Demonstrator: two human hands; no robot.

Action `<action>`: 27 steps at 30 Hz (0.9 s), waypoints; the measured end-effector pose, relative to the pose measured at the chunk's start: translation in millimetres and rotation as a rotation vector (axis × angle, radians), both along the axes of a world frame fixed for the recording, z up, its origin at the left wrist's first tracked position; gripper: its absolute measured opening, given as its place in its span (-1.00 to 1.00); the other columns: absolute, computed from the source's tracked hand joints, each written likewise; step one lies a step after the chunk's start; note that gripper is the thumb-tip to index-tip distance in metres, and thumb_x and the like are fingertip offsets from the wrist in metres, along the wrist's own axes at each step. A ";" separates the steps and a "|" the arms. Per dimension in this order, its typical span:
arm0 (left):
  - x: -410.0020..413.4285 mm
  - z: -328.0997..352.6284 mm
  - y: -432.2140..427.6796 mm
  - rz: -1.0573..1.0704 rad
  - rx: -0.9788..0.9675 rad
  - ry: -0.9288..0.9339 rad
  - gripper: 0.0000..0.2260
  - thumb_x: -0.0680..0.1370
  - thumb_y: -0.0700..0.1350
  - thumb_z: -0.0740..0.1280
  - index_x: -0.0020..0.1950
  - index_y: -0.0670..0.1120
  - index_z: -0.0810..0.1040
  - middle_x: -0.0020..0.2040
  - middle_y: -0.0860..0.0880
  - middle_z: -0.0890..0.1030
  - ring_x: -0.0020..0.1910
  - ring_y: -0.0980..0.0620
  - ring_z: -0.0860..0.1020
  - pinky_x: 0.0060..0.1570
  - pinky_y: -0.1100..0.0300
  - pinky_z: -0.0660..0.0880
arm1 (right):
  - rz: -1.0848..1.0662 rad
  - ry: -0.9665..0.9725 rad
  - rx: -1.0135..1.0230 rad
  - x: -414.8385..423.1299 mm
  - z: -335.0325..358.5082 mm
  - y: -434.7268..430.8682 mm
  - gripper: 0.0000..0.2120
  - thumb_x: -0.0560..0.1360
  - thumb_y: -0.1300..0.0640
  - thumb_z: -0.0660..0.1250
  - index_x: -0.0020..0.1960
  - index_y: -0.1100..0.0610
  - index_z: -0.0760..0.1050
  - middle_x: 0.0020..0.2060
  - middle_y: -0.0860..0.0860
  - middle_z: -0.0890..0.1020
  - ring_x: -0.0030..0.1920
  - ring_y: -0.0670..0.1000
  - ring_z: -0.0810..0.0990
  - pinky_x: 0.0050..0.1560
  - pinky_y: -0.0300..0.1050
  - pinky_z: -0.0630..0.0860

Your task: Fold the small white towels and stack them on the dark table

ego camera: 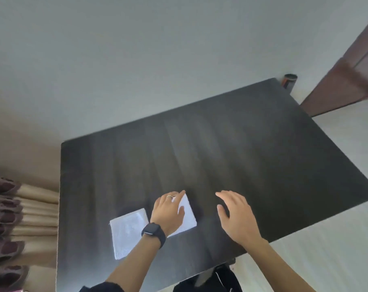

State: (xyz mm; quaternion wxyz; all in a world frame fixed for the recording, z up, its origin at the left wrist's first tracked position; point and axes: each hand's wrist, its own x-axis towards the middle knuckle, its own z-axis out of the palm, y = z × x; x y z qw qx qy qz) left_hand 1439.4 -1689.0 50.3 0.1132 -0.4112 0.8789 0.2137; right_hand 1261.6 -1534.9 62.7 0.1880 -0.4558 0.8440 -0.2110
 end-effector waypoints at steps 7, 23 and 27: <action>-120.4 49.9 77.8 -0.391 0.039 0.276 -0.61 0.63 -0.03 0.17 0.45 0.21 0.39 0.38 0.13 0.44 0.40 0.05 0.34 0.38 0.16 0.20 | -0.527 0.116 -0.159 -31.0 73.9 134.3 -0.73 0.59 0.01 0.28 0.28 -0.04 0.54 0.27 -0.11 0.56 0.31 -0.04 0.47 0.31 -0.18 0.35; -342.9 244.3 499.0 -1.262 0.107 0.808 -0.62 0.57 -0.01 0.27 0.40 0.16 0.47 0.39 0.02 0.47 0.35 -0.03 0.43 0.30 0.00 0.42 | -1.454 0.620 -0.360 -35.6 211.3 540.6 -0.71 0.56 0.02 0.34 0.27 -0.08 0.54 0.32 -0.11 0.51 0.29 0.06 0.42 0.20 0.00 0.49; -379.5 280.5 598.7 -1.312 0.133 0.905 -0.62 0.57 -0.01 0.26 0.40 0.16 0.47 0.37 0.03 0.47 0.35 -0.01 0.43 0.29 0.01 0.43 | -1.501 0.711 -0.329 -51.2 244.1 644.7 -0.71 0.56 0.01 0.33 0.28 -0.07 0.54 0.32 -0.08 0.51 0.31 0.08 0.43 0.28 -0.07 0.39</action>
